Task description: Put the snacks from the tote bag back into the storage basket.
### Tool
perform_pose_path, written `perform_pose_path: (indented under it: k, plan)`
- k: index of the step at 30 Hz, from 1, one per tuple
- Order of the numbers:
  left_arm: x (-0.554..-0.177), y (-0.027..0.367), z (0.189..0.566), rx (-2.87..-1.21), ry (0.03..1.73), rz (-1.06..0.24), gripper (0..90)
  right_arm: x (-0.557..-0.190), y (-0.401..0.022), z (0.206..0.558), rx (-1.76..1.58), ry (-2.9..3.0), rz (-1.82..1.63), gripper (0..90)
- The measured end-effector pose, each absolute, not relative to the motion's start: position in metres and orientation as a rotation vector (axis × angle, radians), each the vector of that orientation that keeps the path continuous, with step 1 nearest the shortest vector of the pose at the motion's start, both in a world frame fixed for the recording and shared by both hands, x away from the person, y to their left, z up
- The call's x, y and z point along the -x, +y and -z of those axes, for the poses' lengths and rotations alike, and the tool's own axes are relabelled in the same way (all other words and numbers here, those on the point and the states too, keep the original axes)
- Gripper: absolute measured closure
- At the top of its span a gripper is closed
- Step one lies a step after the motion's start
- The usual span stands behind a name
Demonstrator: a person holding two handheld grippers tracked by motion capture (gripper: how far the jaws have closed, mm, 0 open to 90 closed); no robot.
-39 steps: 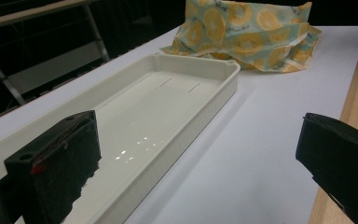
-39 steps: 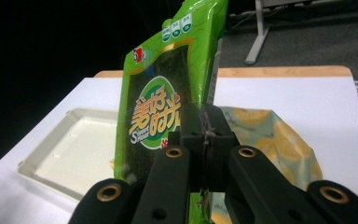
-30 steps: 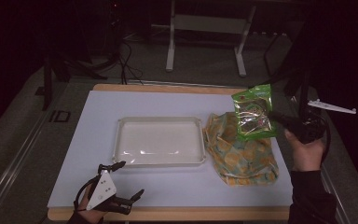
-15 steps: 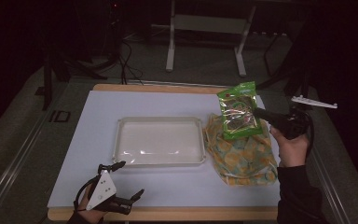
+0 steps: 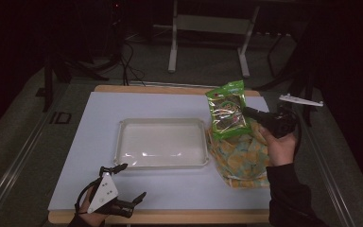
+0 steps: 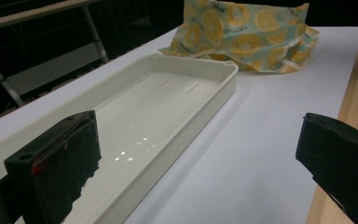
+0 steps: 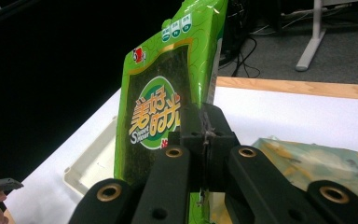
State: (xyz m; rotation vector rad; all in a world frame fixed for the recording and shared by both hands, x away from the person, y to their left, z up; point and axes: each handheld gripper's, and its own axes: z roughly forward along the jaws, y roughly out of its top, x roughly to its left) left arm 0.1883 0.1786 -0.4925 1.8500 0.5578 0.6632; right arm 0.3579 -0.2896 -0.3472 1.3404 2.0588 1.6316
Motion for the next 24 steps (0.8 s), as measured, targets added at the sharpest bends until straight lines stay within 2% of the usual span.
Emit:
perform_pose_path:
  k: [24]
  plan:
    - [-0.187,0.179,0.492,-1.848,0.554,-0.663,0.4,-0.364,-0.236,0.364,-1.307,2.110,-1.694,89.1]
